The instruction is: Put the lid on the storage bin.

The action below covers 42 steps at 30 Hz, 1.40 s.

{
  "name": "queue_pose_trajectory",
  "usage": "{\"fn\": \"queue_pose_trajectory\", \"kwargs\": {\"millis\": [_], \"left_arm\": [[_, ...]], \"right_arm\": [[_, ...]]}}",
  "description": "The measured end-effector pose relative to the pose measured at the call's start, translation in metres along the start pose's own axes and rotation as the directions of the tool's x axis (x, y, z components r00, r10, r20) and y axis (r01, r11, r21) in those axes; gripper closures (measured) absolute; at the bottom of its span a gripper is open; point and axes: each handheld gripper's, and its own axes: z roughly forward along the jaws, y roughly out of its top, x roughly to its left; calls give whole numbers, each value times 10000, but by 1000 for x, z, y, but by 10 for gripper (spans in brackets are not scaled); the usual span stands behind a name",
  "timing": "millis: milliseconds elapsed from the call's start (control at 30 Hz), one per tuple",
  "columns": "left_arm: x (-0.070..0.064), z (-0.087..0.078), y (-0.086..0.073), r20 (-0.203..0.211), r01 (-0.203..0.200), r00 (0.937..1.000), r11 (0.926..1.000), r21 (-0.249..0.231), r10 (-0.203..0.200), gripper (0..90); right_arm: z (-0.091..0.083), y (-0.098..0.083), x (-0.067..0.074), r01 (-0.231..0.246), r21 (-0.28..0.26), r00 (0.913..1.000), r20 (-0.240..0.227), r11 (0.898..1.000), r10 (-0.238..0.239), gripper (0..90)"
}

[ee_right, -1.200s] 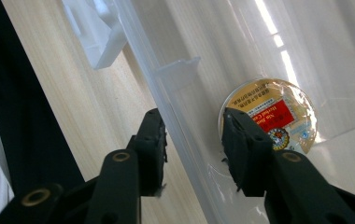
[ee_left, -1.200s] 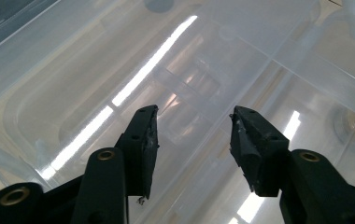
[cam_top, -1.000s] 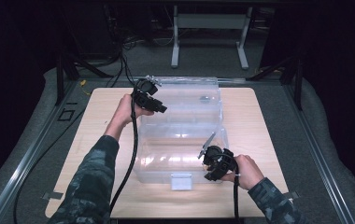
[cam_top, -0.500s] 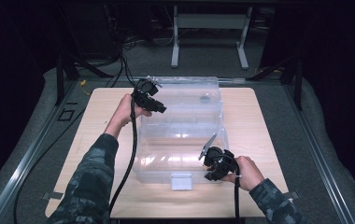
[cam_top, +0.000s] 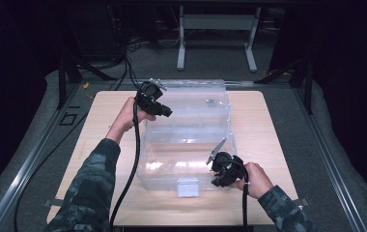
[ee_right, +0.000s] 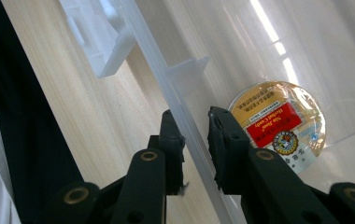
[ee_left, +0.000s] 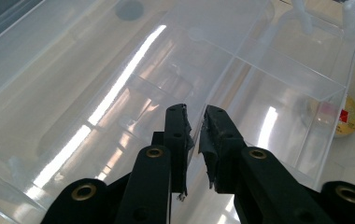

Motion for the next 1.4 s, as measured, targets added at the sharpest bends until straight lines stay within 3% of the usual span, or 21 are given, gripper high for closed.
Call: {"fn": "queue_pose_trajectory", "kwargs": {"millis": [100,400,733,1400], "left_arm": [[-3,-2,0,56,-55,10000,10000,-51,55,811],[-9,-8,1,120,-345,9993,9994,-67,346,824],[-19,-16,1,-129,-746,9971,9972,-38,745,834],[-42,-30,-6,-252,-1286,9914,9915,-214,1281,849]], "right_arm": [[0,0,-1,-166,33,9996,-216,9999,167,758],[1,0,0,-446,-5,9990,-9,9990,446,749],[1,1,-1,-657,-58,9978,79,9978,657,742],[1,2,0,-958,-25,9951,245,9954,958,733]]}}
